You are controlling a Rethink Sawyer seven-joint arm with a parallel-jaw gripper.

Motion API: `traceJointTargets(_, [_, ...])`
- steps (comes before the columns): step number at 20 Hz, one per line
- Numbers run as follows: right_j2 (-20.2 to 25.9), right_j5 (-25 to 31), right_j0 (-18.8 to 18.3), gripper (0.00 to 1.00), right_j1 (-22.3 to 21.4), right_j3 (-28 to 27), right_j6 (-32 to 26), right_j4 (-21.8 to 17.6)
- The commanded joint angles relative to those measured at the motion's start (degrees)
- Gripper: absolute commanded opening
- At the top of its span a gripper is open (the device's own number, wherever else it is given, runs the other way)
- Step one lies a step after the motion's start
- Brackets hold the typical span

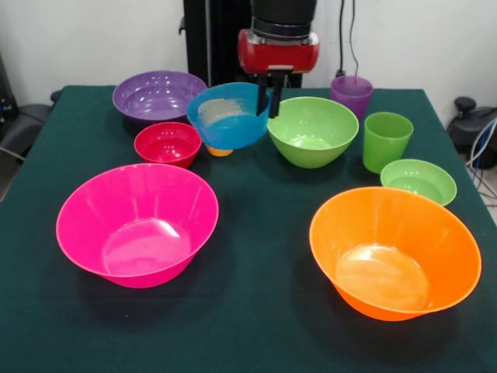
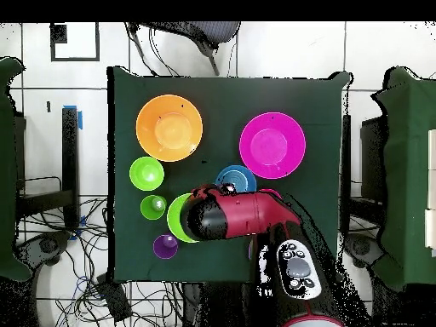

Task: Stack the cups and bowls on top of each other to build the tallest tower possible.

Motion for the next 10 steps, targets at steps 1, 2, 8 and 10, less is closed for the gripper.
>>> traceJointTargets(1, [1.6, 7.5, -1.9, 0.00, 2.8, -5.4, -5.2, -5.2])
traceJointTargets(2, [1.7, 7.8, -2.0, 0.00, 2.9, -5.5, -5.1, -5.4])
traceJointTargets(8, [-0.2, 8.6, -0.5, 0.00, 4.3, -7.7, -4.3, -8.6])
traceJointTargets(10, [0.9, 8.4, -1.5, 0.00, 4.3, -7.4, -5.0, -8.7])
